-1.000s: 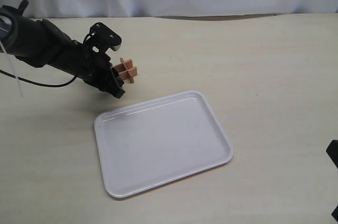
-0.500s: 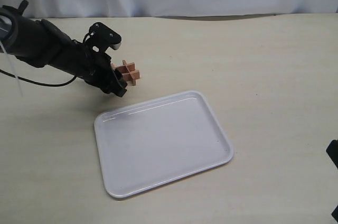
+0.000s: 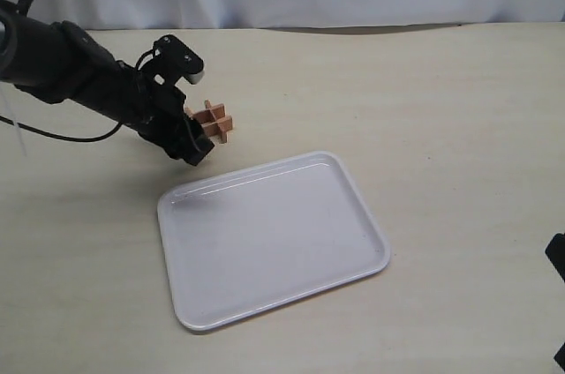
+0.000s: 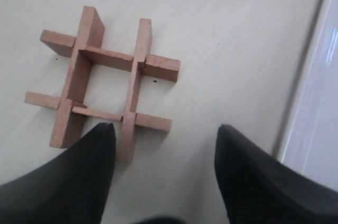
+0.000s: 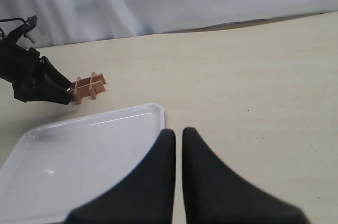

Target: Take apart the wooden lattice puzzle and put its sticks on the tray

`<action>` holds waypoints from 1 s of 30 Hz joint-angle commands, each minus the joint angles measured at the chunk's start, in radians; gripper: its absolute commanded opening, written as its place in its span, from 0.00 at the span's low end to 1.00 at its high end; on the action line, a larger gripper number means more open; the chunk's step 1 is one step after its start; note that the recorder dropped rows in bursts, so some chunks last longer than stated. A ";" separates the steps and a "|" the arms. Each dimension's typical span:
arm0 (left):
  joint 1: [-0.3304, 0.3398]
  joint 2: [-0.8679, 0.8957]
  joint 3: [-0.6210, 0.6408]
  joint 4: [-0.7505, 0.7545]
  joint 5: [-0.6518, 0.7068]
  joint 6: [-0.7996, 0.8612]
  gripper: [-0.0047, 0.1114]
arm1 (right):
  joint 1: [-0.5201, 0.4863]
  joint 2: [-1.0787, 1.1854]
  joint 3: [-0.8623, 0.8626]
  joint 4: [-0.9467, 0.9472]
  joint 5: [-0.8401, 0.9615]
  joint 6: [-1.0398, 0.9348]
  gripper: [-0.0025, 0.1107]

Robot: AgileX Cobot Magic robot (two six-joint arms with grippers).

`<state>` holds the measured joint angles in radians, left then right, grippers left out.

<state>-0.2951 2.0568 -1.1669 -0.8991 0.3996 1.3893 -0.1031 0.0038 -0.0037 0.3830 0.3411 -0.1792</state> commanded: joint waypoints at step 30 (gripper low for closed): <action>0.016 0.002 -0.003 0.006 -0.074 -0.007 0.29 | 0.000 -0.004 0.004 -0.007 0.001 -0.007 0.06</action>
<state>-0.2799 2.0575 -1.1669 -0.8909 0.3409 1.3893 -0.1031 0.0038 -0.0037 0.3830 0.3411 -0.1792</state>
